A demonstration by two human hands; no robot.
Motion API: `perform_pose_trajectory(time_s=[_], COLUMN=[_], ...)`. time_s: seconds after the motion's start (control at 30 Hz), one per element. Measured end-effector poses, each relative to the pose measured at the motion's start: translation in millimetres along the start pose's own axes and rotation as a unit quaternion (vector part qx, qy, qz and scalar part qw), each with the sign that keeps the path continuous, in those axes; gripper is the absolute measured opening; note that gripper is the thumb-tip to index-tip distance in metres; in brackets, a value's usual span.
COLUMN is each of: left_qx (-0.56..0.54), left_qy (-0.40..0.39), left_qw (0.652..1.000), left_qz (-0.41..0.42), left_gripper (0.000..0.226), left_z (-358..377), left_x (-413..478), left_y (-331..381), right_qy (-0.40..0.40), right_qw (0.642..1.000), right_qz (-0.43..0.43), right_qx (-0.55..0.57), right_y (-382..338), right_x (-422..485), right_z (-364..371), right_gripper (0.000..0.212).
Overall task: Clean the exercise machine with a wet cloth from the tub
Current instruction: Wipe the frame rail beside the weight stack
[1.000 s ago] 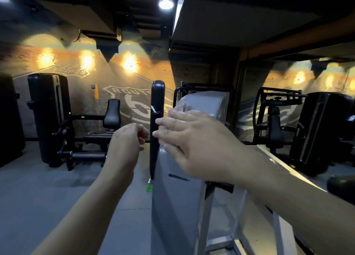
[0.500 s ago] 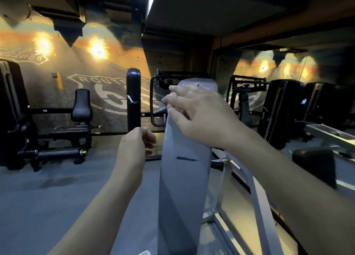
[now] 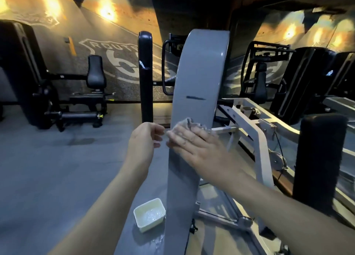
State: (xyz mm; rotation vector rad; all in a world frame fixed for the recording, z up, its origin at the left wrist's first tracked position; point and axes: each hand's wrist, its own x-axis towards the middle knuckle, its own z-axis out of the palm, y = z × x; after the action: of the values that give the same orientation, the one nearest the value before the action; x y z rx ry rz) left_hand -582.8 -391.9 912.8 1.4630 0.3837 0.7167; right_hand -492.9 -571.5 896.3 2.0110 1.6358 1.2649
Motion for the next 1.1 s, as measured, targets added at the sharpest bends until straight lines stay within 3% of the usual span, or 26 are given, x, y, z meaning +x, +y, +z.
perform_pose_trajectory(time_s=[0.2, 0.27, 0.4, 0.63, 0.73, 0.8, 0.93, 1.03, 1.1], left_qx=[-0.021, -0.025, -0.031, 0.041, 0.085, 0.112, 0.179, 0.211, 0.181], left_qy=[-0.049, -0.017, 0.018, -0.029, -0.104, -0.155, -0.215, -0.259, -0.278], left_qw=[0.997, 0.997, 0.991, 0.976, 0.966, 0.956, 0.934, 0.917, 0.920], left_qz=[-0.051, -0.075, -0.126, -0.211, -0.221, -0.221, -0.223, -0.217, -0.209], left_gripper=[0.031, 0.030, 0.029, 0.024, 0.022, 0.021, 0.018, 0.012, 0.009], left_z=[-3.3, -4.9, -14.9, -58.9, -86.8, -110.8, -178.9, -230.1, -254.6], left_x=[-41.5, -53.4, -80.7, -94.0, -86.5, -79.4, -61.6, -49.3, -38.3], left_y=[-2.1, -5.8, -24.5, -67.2, -91.2, -109.1, -150.9, -171.3, -177.1], right_qy=[-0.004, 0.019, 0.029, -0.132, -0.177, -0.198, -0.222, -0.239, -0.234], right_qw=[0.999, 1.000, 0.998, 0.985, 0.956, 0.902, 0.675, 0.525, 0.458], right_qz=[-0.049, -0.017, 0.044, 0.006, 0.082, 0.187, 0.450, 0.538, 0.580], right_qx=[0.007, 0.017, 0.026, 0.110, 0.219, 0.335, 0.541, 0.615, 0.632], right_y=[5.9, 18.7, -2.7, -113.7, -160.7, -189.2, -243.2, -276.2, -296.7], right_x=[-36.3, -31.7, -32.2, -91.1, -90.2, -75.0, -10.3, 45.1, 78.6], right_z=[-9.4, -17.7, -0.7, 46.8, 54.1, 55.9, 42.9, 43.1, 49.7], right_gripper=[0.050, 0.060, 0.053, 0.046, 0.042, 0.049, 0.034, 0.020, 0.028])
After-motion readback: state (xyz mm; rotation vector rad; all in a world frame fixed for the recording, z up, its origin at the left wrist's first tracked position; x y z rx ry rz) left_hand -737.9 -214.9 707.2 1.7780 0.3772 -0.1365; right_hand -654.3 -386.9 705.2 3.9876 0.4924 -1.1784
